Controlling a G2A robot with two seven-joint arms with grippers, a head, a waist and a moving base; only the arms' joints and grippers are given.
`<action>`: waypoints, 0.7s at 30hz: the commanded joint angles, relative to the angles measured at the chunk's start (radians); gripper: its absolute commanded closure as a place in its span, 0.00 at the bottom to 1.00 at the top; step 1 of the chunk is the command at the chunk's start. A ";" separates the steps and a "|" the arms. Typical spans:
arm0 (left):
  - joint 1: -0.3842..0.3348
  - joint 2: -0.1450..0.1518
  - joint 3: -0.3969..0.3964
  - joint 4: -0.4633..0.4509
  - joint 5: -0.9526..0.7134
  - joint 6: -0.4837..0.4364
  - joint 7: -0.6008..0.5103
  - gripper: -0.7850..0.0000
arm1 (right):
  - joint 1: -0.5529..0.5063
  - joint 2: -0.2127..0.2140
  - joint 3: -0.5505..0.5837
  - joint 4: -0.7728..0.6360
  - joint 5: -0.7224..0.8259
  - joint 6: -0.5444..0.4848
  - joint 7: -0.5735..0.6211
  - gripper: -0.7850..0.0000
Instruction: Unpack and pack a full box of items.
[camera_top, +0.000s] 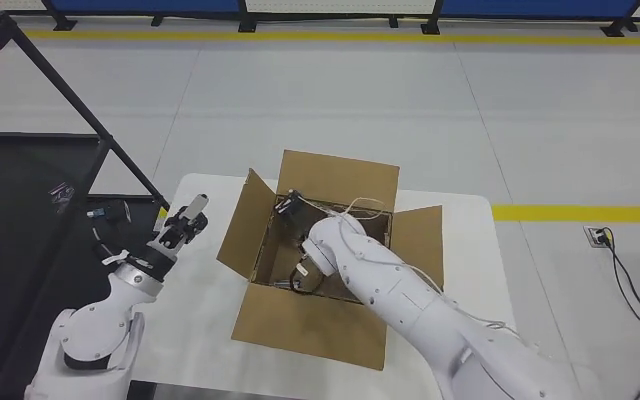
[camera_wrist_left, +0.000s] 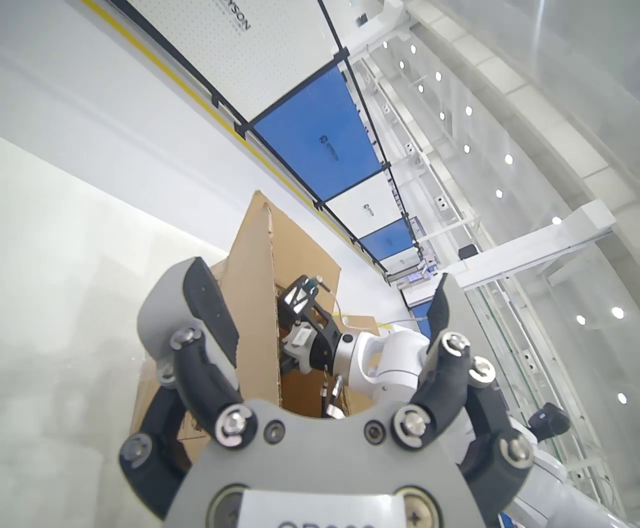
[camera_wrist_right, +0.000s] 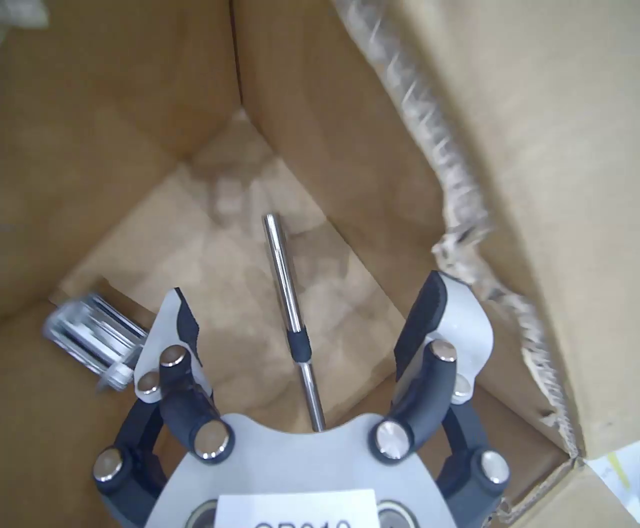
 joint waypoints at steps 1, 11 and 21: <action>-0.006 0.002 0.011 0.003 0.020 -0.001 -0.034 0.00 | -0.034 0.035 0.042 -0.120 -0.032 0.069 0.009 0.00; -0.024 0.009 0.039 0.005 0.046 -0.005 -0.097 0.00 | -0.443 0.255 0.430 -0.897 -0.303 0.113 0.182 0.00; -0.062 0.014 0.089 0.021 0.067 0.014 -0.175 0.00 | -0.608 0.295 0.583 -1.094 -0.286 0.038 0.200 0.00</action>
